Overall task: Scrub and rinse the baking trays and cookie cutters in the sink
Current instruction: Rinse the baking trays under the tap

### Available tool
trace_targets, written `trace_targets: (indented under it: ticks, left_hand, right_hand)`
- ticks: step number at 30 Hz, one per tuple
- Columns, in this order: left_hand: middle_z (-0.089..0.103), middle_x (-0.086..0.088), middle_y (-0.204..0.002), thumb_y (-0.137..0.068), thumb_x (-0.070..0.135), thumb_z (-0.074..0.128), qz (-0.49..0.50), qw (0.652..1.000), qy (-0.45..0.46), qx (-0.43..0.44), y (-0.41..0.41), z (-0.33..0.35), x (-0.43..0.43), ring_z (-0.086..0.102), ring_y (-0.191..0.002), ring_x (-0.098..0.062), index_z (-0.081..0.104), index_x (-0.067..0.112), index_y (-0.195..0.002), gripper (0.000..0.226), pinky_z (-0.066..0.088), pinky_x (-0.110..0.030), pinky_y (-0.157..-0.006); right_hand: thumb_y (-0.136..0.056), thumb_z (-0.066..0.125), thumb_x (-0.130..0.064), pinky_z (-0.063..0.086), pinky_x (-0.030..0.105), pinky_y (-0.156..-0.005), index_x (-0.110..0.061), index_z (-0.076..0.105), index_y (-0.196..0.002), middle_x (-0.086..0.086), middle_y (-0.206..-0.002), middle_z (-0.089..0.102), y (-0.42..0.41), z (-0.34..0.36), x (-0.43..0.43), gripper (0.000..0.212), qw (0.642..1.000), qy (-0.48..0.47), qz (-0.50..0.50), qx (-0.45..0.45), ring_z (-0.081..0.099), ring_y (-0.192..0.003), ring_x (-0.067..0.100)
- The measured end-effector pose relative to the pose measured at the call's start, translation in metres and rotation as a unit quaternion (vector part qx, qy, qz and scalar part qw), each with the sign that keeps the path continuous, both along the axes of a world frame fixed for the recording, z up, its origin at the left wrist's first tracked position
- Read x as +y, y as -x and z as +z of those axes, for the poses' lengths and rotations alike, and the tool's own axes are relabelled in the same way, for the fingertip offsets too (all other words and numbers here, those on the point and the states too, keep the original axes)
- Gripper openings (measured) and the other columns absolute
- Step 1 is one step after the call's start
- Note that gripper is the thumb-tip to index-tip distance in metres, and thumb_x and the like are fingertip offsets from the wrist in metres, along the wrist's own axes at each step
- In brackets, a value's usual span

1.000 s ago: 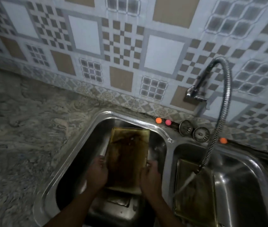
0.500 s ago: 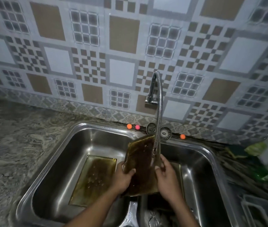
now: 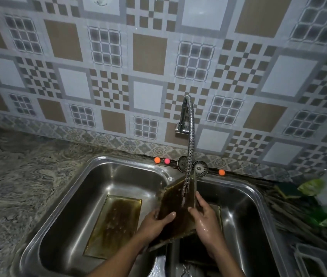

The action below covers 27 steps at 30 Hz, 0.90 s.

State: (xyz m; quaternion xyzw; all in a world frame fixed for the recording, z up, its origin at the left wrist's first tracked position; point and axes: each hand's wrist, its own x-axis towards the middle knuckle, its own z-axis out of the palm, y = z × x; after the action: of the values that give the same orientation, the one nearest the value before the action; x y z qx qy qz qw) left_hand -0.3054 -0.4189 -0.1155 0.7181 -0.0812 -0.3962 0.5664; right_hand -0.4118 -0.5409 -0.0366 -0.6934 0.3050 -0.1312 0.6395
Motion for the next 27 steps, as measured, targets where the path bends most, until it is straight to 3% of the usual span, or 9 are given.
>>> trace_targets:
  ticks: [3,9,12,16,18,20,22,25,27]
  left_hand:
    - [0.071,0.016,-0.088,-0.085,0.051,0.067,0.002,1.0,-0.006,0.013,0.0,0.006,-0.004,0.068,-0.078,0.002,0.065,0.029,-0.1,0.027,0.048,-0.011,-0.061]
    - [0.075,0.01,-0.102,-0.08,0.053,0.072,0.004,1.0,0.01,0.02,-0.003,0.006,-0.01,0.071,-0.091,-0.005,0.067,0.022,-0.12,0.05,0.053,-0.017,-0.078]
    - [0.07,0.013,-0.101,-0.073,0.05,0.078,0.021,1.0,0.004,0.008,-0.004,0.004,-0.009,0.067,-0.087,-0.002,0.063,0.026,-0.112,0.048,0.05,-0.013,-0.072]
    - [0.071,0.013,-0.094,-0.059,0.039,0.091,0.07,0.997,-0.002,-0.016,-0.004,0.0,-0.006,0.069,-0.075,0.005,0.064,0.018,-0.124,0.073,0.049,-0.008,-0.06]
    - [0.07,0.007,-0.103,-0.058,0.037,0.092,0.071,0.996,-0.023,-0.041,-0.002,0.001,-0.004,0.064,-0.074,0.005,0.058,0.015,-0.133,0.085,0.045,-0.003,-0.055]
    - [0.068,-0.002,-0.12,-0.057,0.037,0.093,0.069,0.993,-0.05,-0.085,-0.001,0.003,-0.002,0.06,-0.083,0.0,0.051,0.014,-0.139,0.095,0.043,-0.001,-0.056]
    - [0.068,-0.002,-0.121,-0.054,0.038,0.094,0.073,0.988,-0.066,-0.122,-0.001,0.0,-0.002,0.061,-0.092,-0.005,0.051,0.012,-0.14,0.099,0.044,-0.003,-0.065]
    - [0.068,-0.001,-0.121,-0.055,0.035,0.094,0.056,0.985,-0.084,-0.14,0.0,-0.002,0.0,0.062,-0.098,-0.006,0.051,0.014,-0.14,0.098,0.046,-0.013,-0.08]
    - [0.069,0.003,-0.117,-0.056,0.037,0.093,0.052,0.989,-0.067,-0.123,0.005,-0.004,0.0,0.063,-0.096,-0.004,0.052,0.018,-0.138,0.094,0.049,-0.015,-0.082]
  right_hand:
    - [-0.094,0.056,-0.004,0.056,0.028,-0.087,-0.024,0.035,-0.147,-0.006,-0.101,0.075,-0.001,0.004,-0.003,0.06,1.0,0.006,0.019,-0.009,0.07,-0.095,0.01]
    - [-0.094,0.054,0.001,0.057,0.027,-0.083,-0.031,0.034,-0.145,0.008,-0.109,0.073,-0.001,0.002,-0.001,0.063,0.999,0.027,0.033,-0.019,0.071,-0.098,0.018]
    - [-0.096,0.052,-0.001,0.057,0.023,-0.079,-0.039,0.03,-0.14,0.007,-0.113,0.071,0.002,-0.001,-0.003,0.062,0.999,0.03,0.038,-0.006,0.07,-0.099,0.015]
    - [-0.097,0.052,-0.017,0.048,0.026,-0.099,-0.046,0.03,-0.141,0.005,-0.144,0.048,0.005,-0.004,-0.012,0.057,0.981,0.166,0.077,0.066,0.055,-0.122,0.011]
    - [-0.097,0.05,-0.022,0.02,0.035,-0.117,-0.031,0.018,-0.152,0.004,-0.162,0.004,0.004,-0.009,-0.021,0.064,0.896,0.374,0.134,0.198,0.018,-0.146,0.02]
    - [-0.094,0.047,-0.016,-0.006,0.052,-0.117,-0.02,0.013,-0.153,0.004,-0.16,-0.018,0.0,-0.012,-0.024,0.068,0.773,0.519,0.232,0.282,-0.013,-0.148,0.026]
    - [-0.094,0.043,-0.016,-0.005,0.053,-0.119,-0.019,0.022,-0.152,0.006,-0.161,0.007,-0.008,-0.019,-0.023,0.062,0.72,0.54,0.322,0.294,0.001,-0.15,0.026]
    - [-0.099,0.035,-0.029,0.017,0.044,-0.117,-0.016,0.042,-0.14,0.012,-0.142,0.045,-0.029,-0.025,-0.025,0.044,0.742,0.518,0.31,0.29,0.038,-0.135,0.028]
    - [-0.1,0.036,-0.034,0.027,0.043,-0.113,-0.012,0.041,-0.14,0.017,-0.141,0.044,-0.051,-0.028,-0.03,0.046,0.761,0.512,0.246,0.313,0.039,-0.132,0.032]
